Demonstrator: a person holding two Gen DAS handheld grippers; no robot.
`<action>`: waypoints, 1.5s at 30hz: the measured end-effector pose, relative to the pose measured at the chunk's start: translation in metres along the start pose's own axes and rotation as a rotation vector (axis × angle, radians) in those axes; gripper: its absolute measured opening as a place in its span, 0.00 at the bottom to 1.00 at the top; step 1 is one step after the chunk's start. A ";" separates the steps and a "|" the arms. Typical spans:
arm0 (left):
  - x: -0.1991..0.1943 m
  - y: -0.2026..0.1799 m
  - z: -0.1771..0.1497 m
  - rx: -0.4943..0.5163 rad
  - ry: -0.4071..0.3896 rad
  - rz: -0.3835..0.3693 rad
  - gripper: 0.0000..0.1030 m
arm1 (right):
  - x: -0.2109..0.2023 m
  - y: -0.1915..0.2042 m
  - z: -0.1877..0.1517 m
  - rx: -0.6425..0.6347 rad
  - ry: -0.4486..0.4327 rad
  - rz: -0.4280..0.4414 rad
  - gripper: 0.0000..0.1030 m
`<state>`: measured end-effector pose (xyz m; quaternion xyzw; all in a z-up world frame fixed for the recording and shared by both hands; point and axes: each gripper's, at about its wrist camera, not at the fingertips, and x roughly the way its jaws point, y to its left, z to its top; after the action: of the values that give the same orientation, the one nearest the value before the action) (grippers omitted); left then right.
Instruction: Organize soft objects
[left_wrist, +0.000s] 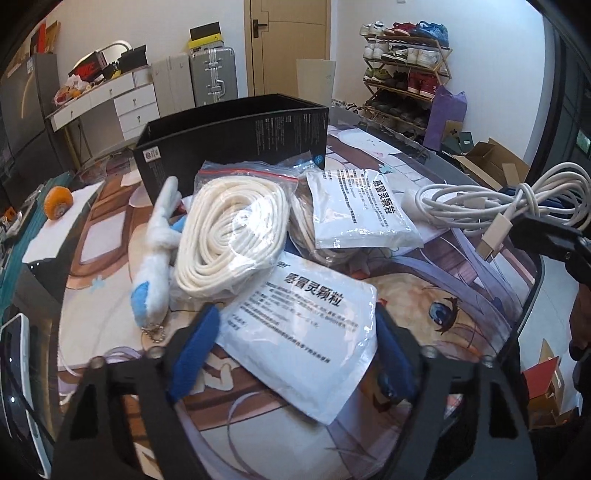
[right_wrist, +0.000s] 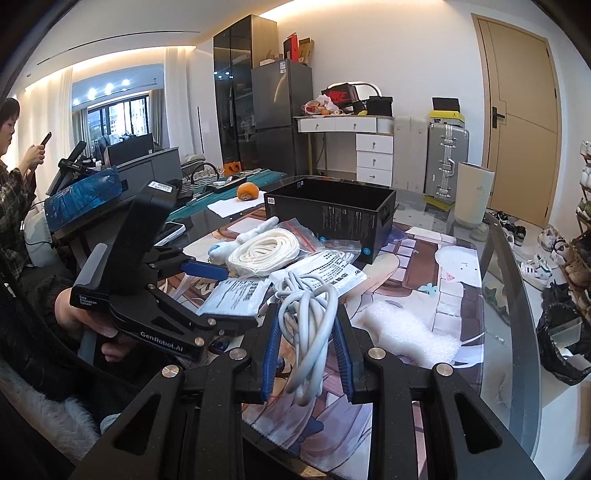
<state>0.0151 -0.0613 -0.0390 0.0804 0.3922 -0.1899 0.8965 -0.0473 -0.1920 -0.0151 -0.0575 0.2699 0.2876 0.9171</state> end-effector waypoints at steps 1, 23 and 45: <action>-0.002 0.001 0.000 0.006 -0.004 -0.005 0.63 | 0.000 0.001 0.000 -0.001 0.000 0.000 0.26; -0.059 0.005 0.003 0.037 -0.145 -0.109 0.04 | 0.001 0.013 0.014 -0.012 -0.060 -0.004 0.26; -0.077 0.042 0.044 -0.073 -0.280 -0.024 0.04 | 0.021 0.007 0.048 0.040 -0.127 -0.119 0.26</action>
<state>0.0134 -0.0143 0.0471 0.0157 0.2707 -0.1957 0.9424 -0.0144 -0.1636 0.0150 -0.0368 0.2129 0.2304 0.9488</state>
